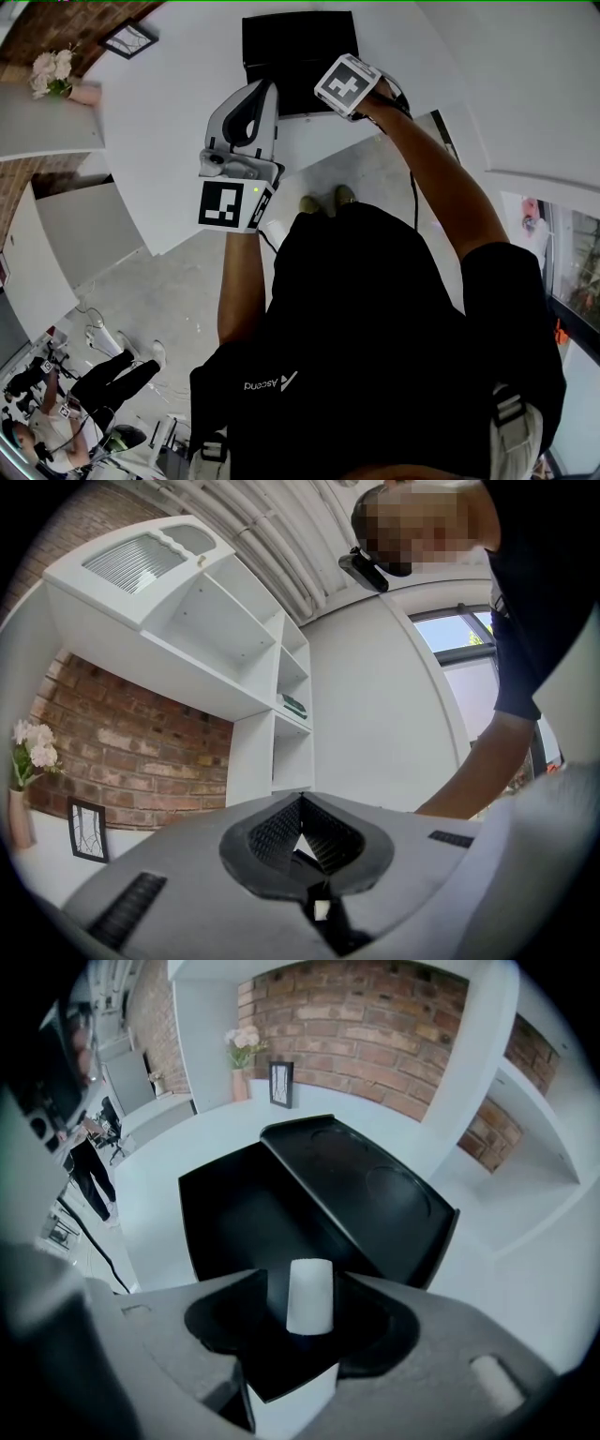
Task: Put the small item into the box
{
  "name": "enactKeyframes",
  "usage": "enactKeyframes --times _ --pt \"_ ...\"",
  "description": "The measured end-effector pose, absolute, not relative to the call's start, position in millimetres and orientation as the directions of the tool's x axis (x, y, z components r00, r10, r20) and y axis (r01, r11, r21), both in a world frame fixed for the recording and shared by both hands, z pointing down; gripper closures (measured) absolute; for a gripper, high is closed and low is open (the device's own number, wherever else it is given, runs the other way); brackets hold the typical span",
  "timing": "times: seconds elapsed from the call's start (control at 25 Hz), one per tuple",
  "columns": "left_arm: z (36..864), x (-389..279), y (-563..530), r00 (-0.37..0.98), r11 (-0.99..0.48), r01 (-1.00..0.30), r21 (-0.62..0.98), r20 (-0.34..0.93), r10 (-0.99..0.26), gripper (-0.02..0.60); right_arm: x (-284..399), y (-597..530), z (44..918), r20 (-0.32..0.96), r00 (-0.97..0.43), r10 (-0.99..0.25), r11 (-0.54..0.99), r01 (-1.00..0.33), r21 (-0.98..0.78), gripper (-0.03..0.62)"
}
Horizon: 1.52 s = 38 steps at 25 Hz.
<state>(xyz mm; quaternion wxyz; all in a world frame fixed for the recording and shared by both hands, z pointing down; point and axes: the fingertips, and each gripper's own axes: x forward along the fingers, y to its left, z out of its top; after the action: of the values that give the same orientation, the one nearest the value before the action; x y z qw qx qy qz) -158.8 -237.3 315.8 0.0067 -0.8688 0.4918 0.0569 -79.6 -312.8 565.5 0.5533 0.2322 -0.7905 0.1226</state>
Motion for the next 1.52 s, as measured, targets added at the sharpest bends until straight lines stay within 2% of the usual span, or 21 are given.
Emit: enactKeyframes --times 0.2,0.44,0.64,0.8,1.08,1.52 --pt "318.1 -153.6 -236.5 0.518 -0.523 -0.851 0.040 -0.099 -0.850 0.583 -76.1 -315.2 545.8 0.878 -0.381 -0.288 0.829 -0.559 0.029 0.372" --pt "319.5 -142.9 -236.7 0.531 -0.535 -0.844 0.034 -0.085 -0.843 0.583 -81.0 -314.9 500.5 0.746 -0.560 -0.360 0.809 -0.586 -0.050 0.380" --pt "320.2 -133.3 -236.5 0.540 -0.543 -0.839 0.029 -0.075 -0.838 0.583 -78.3 -312.2 457.2 0.603 -0.670 -0.434 0.794 -0.601 -0.095 0.437" --pt "318.5 -124.1 -235.6 0.548 -0.551 -0.834 0.026 -0.073 -0.833 0.583 -72.9 -303.8 424.7 0.490 -0.723 -0.486 0.791 -0.603 -0.105 0.513" --pt "310.0 -105.7 -230.4 0.565 -0.568 -0.823 0.014 -0.079 -0.821 0.583 -61.9 -280.0 369.7 0.284 -0.802 -0.525 0.805 -0.577 -0.139 0.580" --pt "287.4 -75.0 -213.1 0.601 -0.605 -0.796 0.001 -0.102 -0.792 0.583 -37.1 -229.9 300.9 -0.005 -0.864 -0.503 0.859 -0.499 -0.118 0.591"
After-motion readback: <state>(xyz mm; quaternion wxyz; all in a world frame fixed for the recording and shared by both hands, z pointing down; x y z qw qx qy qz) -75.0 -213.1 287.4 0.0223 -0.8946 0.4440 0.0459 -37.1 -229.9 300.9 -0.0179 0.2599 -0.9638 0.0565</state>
